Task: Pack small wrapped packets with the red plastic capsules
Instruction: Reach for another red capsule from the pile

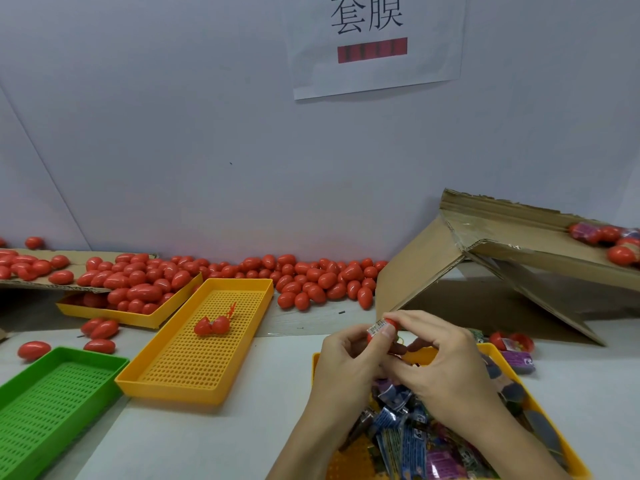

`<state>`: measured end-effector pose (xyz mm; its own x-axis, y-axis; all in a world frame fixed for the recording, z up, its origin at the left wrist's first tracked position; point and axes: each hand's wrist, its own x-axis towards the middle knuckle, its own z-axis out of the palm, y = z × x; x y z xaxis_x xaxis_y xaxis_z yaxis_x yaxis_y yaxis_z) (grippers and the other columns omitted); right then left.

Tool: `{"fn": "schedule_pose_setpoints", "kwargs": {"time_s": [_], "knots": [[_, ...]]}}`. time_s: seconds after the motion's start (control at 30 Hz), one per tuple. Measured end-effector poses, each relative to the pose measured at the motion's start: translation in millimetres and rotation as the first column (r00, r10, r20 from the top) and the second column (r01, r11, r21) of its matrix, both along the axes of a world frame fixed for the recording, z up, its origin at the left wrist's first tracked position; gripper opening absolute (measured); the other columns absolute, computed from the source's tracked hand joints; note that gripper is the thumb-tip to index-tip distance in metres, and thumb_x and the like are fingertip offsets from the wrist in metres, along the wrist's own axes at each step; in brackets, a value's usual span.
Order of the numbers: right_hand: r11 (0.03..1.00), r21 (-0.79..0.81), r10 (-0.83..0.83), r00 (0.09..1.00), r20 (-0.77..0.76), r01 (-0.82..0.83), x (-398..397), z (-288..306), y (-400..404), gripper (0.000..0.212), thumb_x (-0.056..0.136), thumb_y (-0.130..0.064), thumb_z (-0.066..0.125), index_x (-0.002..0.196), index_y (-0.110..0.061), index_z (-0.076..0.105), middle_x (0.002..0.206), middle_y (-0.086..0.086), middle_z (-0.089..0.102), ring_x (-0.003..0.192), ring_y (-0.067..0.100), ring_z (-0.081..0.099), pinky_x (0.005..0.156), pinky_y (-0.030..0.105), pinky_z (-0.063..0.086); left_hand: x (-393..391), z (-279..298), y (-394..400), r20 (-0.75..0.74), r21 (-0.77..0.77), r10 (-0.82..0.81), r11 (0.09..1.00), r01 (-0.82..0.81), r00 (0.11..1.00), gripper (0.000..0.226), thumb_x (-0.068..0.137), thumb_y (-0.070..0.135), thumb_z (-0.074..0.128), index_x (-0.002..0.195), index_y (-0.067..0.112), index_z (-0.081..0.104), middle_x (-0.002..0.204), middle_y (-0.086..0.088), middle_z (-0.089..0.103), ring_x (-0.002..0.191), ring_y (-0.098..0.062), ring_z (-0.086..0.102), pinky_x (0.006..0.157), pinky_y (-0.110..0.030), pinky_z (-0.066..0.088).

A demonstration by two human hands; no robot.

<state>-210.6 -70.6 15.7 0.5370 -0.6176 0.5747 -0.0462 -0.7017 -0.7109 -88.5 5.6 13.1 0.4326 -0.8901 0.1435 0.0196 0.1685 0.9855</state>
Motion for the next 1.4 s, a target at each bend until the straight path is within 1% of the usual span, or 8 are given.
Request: {"fn": "schedule_pose_setpoints", "kwargs": {"time_s": [0.3, 0.5, 0.73, 0.83, 0.97, 1.17, 1.27, 1.4], "knots": [[0.999, -0.039, -0.018, 1.0, 0.024, 0.018, 6.7, -6.6, 4.4, 0.049, 0.076, -0.007, 0.083, 0.119, -0.026, 0.07, 0.112, -0.026, 0.064, 0.107, -0.011, 0.059, 0.082, 0.003, 0.047, 0.2, 2.1, -1.1, -0.144, -0.038, -0.04, 0.999, 0.035, 0.989, 0.03, 0.089, 0.035, 0.063, 0.096, 0.011, 0.078, 0.088, -0.021, 0.074, 0.083, -0.027, 0.072, 0.075, -0.036, 0.06], [0.999, -0.024, 0.031, 0.999, 0.031, -0.03, 0.4, 1.5, 2.3, 0.058, 0.074, -0.013, 0.086, 0.115, -0.046, 0.062, 0.111, -0.032, 0.065, 0.107, -0.009, 0.061, 0.082, 0.004, 0.047, 1.7, 5.6, 0.2, -0.35, -0.034, -0.113, 0.994, 0.108, 0.93, 0.043, 0.095, 0.034, 0.056, 0.099, -0.005, 0.074, 0.095, -0.03, 0.072, 0.081, -0.03, 0.074, 0.068, -0.031, 0.06], [1.0, -0.02, 0.001, 0.998, 0.07, 0.0, 1.5, 3.5, 4.0, 0.06, 0.073, -0.017, 0.086, 0.107, -0.056, 0.056, 0.11, -0.04, 0.062, 0.104, -0.01, 0.062, 0.078, 0.003, 0.048, 1.2, 9.7, 1.3, -0.402, -0.022, -0.119, 0.993, 0.12, 0.908, 0.043, 0.096, 0.036, 0.053, 0.099, -0.001, 0.077, 0.1, -0.029, 0.072, 0.091, -0.03, 0.075, 0.073, -0.03, 0.06], [1.0, -0.018, 0.011, 0.997, 0.074, -0.01, 2.0, 2.8, 3.9, 0.057, 0.073, -0.02, 0.086, 0.103, -0.059, 0.058, 0.107, -0.038, 0.064, 0.101, -0.008, 0.064, 0.076, 0.004, 0.05, 2.3, 8.0, 0.0, -0.408, -0.02, -0.112, 0.993, 0.113, 0.906, 0.043, 0.095, 0.035, 0.055, 0.085, 0.001, 0.079, 0.088, -0.025, 0.074, 0.096, -0.031, 0.074, 0.074, -0.031, 0.06], [1.0, -0.016, 0.025, 0.997, 0.071, -0.024, 2.8, 2.9, 3.4, 0.057, 0.074, -0.021, 0.084, 0.097, -0.066, 0.06, 0.105, -0.038, 0.065, 0.099, -0.008, 0.065, 0.075, 0.006, 0.052, 1.2, 5.9, 0.2, -0.371, 0.005, -0.067, 0.997, 0.074, 0.926, 0.041, 0.097, 0.033, 0.056, 0.083, 0.001, 0.079, 0.087, -0.024, 0.074, 0.098, -0.034, 0.073, 0.075, -0.034, 0.061], [1.0, 0.005, 0.027, 0.999, 0.036, -0.027, 3.0, 2.8, 2.4, 0.042, 0.068, -0.056, 0.068, 0.109, -0.058, 0.057, 0.109, -0.047, 0.059, 0.1, -0.008, 0.064, 0.078, 0.01, 0.054, -0.5, 5.6, 1.6, 0.0, -0.071, 0.128, 0.989, -0.127, 0.992, 0.021, 0.097, 0.025, 0.059, 0.097, 0.03, 0.079, 0.093, 0.001, 0.078, 0.087, -0.019, 0.075, 0.069, -0.026, 0.061], [1.0, 0.009, -0.002, 1.0, 0.026, 0.002, 3.3, -0.8, 1.7, 0.05, 0.072, -0.043, 0.077, 0.117, -0.049, 0.057, 0.104, -0.049, 0.059, 0.094, -0.009, 0.066, 0.074, 0.01, 0.055, -2.1, 6.4, 3.4, 0.044, -0.068, 0.114, 0.992, -0.111, 0.993, 0.025, 0.098, 0.025, 0.057, 0.092, 0.03, 0.081, 0.084, -0.005, 0.078, 0.08, -0.022, 0.076, 0.067, -0.027, 0.061], [0.999, -0.006, -0.035, 0.999, 0.007, 0.035, 3.6, -4.3, 1.0, 0.057, 0.076, -0.027, 0.082, 0.113, -0.058, 0.052, 0.097, -0.046, 0.063, 0.089, -0.009, 0.068, 0.069, 0.007, 0.053, -2.3, 4.6, 2.6, 0.035, -0.057, 0.122, 0.991, -0.12, 0.992, 0.025, 0.096, 0.027, 0.058, 0.089, 0.023, 0.081, 0.08, -0.007, 0.077, 0.077, -0.023, 0.076, 0.064, -0.027, 0.061]]}}
